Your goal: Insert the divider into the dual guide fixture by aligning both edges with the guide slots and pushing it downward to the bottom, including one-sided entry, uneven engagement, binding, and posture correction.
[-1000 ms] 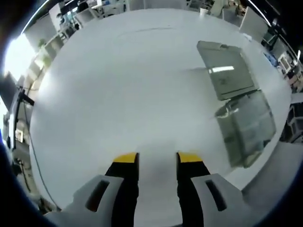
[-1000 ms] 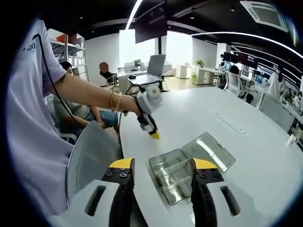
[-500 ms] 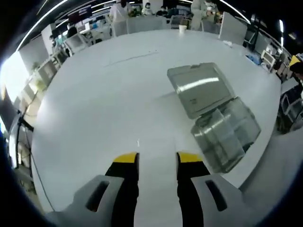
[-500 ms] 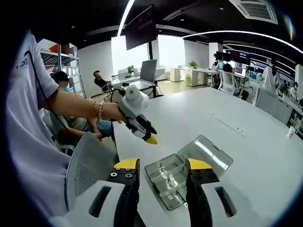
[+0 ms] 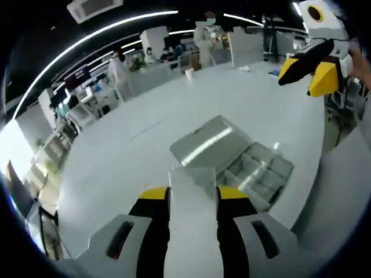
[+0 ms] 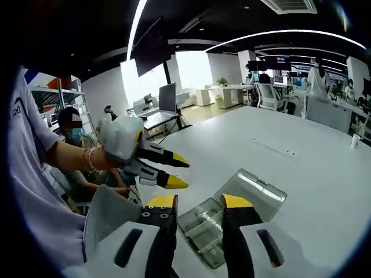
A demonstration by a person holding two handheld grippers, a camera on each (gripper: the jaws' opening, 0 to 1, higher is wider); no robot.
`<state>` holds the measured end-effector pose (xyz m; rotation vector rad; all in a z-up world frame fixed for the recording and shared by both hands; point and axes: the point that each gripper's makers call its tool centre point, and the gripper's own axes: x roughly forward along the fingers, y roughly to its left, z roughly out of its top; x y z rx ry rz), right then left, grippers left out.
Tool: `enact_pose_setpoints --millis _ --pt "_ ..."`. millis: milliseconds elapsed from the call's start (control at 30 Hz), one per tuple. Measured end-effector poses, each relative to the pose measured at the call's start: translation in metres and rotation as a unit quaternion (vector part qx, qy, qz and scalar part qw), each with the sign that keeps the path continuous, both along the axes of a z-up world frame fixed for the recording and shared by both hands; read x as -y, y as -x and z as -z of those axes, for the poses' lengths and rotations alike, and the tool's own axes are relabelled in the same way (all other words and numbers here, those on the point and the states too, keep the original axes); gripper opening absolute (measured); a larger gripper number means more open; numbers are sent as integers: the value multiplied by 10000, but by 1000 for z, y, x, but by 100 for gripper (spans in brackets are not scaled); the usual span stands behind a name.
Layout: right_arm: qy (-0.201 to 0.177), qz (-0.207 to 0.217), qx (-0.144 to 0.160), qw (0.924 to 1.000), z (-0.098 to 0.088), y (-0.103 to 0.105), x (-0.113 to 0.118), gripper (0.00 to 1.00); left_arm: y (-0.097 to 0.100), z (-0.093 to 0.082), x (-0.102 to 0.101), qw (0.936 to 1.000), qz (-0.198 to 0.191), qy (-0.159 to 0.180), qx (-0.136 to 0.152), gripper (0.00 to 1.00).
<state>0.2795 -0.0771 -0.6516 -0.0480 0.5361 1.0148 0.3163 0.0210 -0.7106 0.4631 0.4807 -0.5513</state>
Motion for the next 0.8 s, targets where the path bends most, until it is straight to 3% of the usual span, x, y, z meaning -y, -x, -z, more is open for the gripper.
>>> enact_pose_setpoints --millis 133,300,433,533,633,800 --pt "-292 91 -267 9992 5 -4 -10 24 8 -6 18 9986 386 -132 327 29" --pt "-300 48 -451 9985 15 -9 -20 23 14 -11 34 9920 996 -351 695 29" --pt "-258 -22 -564 9981 21 -9 -26 22 17 -19 42 9885 1223 -330 824 29" --pt "-279 -13 -636 9976 24 -9 -28 22 20 -26 51 9813 1531 -452 1078 29" --pt "-377 4 -766 9964 25 -7 -30 20 24 -31 59 9704 1810 -804 1384 29" --pt "-446 70 -943 9945 29 -6 -31 14 30 -30 70 9665 2010 -787 1387 29"
